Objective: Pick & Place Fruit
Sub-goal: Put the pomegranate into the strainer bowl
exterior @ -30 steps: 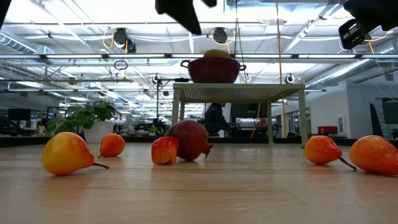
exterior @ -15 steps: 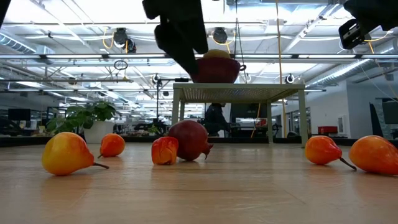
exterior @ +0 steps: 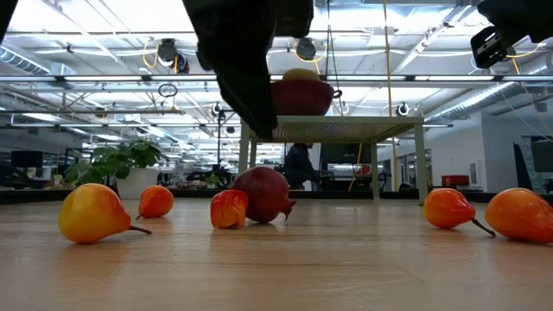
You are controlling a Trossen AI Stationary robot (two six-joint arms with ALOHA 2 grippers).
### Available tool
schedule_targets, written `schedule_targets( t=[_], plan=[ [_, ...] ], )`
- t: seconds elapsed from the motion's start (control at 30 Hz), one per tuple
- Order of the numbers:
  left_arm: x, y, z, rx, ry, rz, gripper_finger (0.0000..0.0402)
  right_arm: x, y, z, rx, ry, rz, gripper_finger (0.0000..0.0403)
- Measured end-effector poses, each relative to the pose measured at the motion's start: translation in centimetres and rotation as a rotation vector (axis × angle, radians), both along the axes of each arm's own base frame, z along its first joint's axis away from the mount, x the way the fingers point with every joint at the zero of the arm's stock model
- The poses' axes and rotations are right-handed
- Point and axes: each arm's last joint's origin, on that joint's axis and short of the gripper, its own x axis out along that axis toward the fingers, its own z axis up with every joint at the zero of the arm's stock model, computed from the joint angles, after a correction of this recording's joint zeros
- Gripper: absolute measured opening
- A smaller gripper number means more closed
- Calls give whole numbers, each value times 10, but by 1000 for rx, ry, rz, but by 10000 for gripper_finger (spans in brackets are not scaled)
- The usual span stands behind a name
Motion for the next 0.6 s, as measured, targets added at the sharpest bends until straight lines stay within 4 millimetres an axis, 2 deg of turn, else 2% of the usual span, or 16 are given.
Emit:
schedule_targets(
  t=[0.33, 0.6],
  plan=[
    [4, 4, -4, 32, -2, -120, 356, 0, 0, 0, 0, 0, 0, 4],
    [11, 2, -29, 63, 45, -165, 356, 0, 0, 0, 1, 1, 0, 4]
  ],
)
